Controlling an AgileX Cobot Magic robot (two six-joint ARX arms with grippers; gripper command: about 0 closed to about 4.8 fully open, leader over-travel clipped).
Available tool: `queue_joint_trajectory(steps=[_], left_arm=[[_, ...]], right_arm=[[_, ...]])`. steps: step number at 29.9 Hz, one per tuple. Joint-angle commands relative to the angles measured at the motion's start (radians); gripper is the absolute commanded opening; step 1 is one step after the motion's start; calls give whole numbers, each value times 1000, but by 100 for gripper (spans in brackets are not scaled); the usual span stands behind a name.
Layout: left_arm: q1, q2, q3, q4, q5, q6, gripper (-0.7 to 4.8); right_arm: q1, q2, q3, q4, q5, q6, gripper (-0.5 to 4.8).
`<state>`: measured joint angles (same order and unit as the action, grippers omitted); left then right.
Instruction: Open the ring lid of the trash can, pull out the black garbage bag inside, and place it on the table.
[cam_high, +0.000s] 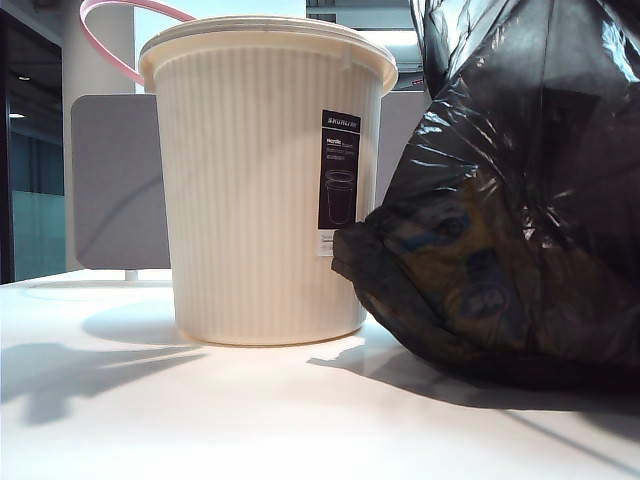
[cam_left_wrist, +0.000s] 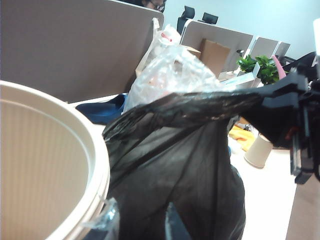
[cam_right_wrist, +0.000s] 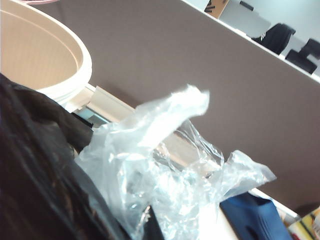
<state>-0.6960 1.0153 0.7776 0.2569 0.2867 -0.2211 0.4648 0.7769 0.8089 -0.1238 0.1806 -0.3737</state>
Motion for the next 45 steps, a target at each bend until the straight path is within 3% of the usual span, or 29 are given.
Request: queue_joint_trajectory(steps=[1,31,37,41,45], left_arm=[[-2,-2,2,43,0,5,121],[-2,9,2,46,5,0,121],[-2,9,2,46,5,0,121],[-2,9,2,45,5,0,121],[-2,9,2,44,5,0,121]], right_arm=[[0,-3,2,-30,-4,34,-5],[0,-4,0,-131,-26,90,-4],[0,-5,1,-130,-25,89,58],[0,-8,1,-126,-25,85,63],[0,-28,2,-112,-19,82,135]])
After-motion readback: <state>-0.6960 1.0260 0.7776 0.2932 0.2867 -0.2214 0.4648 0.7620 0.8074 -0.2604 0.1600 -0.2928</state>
